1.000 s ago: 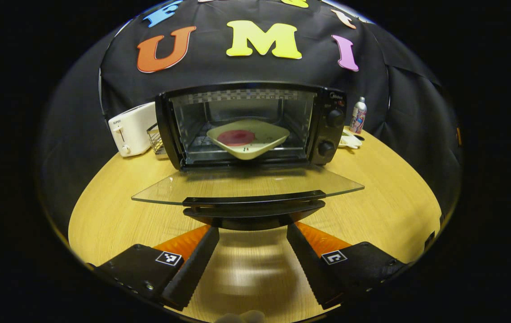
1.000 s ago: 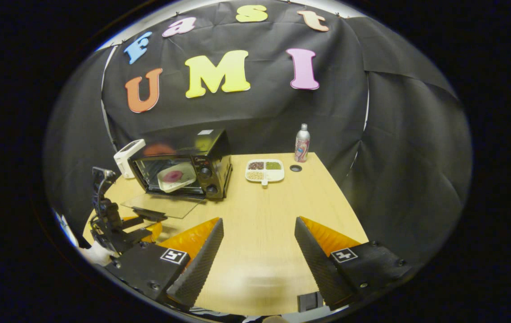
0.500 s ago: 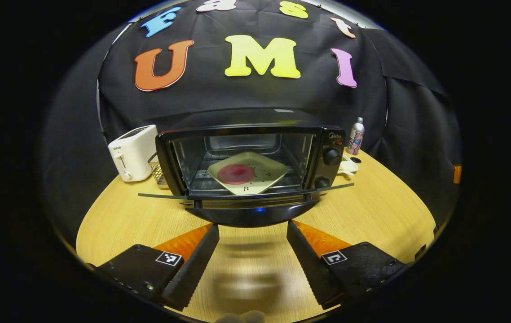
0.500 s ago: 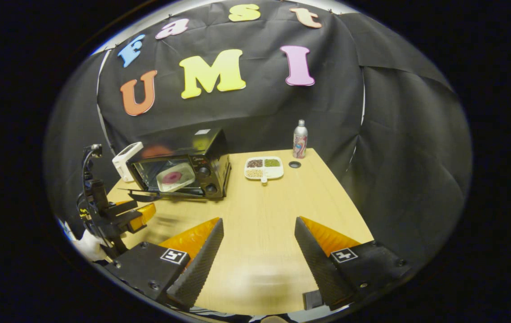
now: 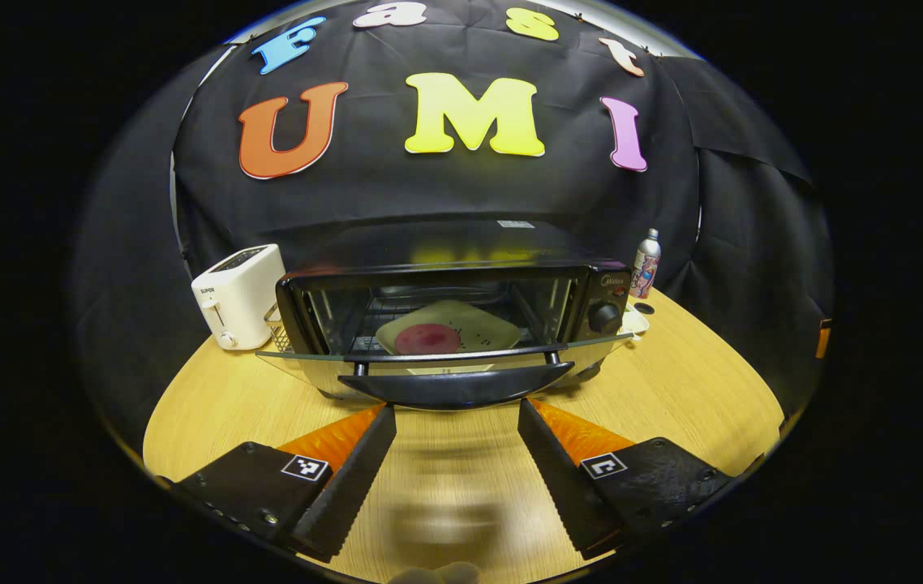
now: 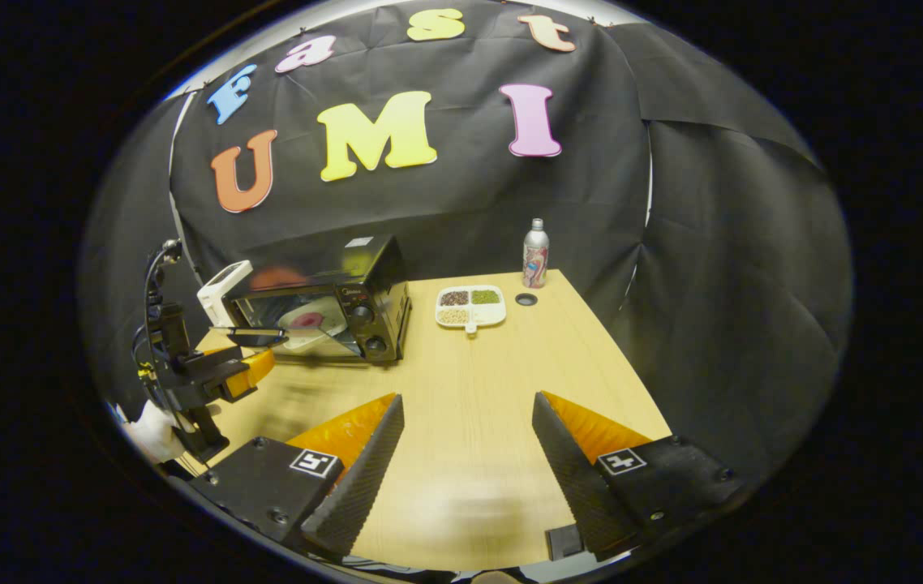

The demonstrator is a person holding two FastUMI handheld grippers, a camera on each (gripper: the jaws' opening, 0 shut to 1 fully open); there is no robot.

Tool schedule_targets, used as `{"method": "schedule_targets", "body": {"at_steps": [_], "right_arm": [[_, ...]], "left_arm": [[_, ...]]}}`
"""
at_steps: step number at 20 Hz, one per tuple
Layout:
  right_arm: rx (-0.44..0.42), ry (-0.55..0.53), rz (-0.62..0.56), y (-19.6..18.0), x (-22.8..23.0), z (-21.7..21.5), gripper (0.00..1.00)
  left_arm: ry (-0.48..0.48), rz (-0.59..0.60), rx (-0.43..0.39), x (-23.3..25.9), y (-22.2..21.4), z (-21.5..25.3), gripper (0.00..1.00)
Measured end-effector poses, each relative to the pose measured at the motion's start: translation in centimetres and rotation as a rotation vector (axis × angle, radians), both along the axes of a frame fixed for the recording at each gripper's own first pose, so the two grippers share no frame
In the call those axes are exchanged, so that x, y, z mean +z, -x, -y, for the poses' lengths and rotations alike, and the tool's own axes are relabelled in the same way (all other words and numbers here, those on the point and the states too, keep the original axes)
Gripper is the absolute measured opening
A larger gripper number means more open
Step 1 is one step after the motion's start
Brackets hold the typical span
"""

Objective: Open the electric oven with the left hand, put the food in, and close the electric oven.

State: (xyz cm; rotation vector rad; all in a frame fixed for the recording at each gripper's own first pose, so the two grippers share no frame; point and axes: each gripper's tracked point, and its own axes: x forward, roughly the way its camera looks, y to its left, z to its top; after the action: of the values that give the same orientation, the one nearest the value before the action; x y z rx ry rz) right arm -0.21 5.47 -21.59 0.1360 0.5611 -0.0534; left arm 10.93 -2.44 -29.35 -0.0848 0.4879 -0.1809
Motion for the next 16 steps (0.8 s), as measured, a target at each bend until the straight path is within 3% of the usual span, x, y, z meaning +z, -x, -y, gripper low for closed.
{"method": "schedule_targets", "body": {"at_steps": [8,16], "right_arm": [[-0.01,-0.015,-0.01,0.1,-0.1,-0.1,0.96],[0.0,-0.011,-0.002,0.0,0.4,-0.5,0.96]], "left_arm": [[0.001,0.04,0.036,1.8,-3.4,-0.9,0.97],[-0.013,0.027,0.028,1.4,-2.0,-0.8,0.97]]}}
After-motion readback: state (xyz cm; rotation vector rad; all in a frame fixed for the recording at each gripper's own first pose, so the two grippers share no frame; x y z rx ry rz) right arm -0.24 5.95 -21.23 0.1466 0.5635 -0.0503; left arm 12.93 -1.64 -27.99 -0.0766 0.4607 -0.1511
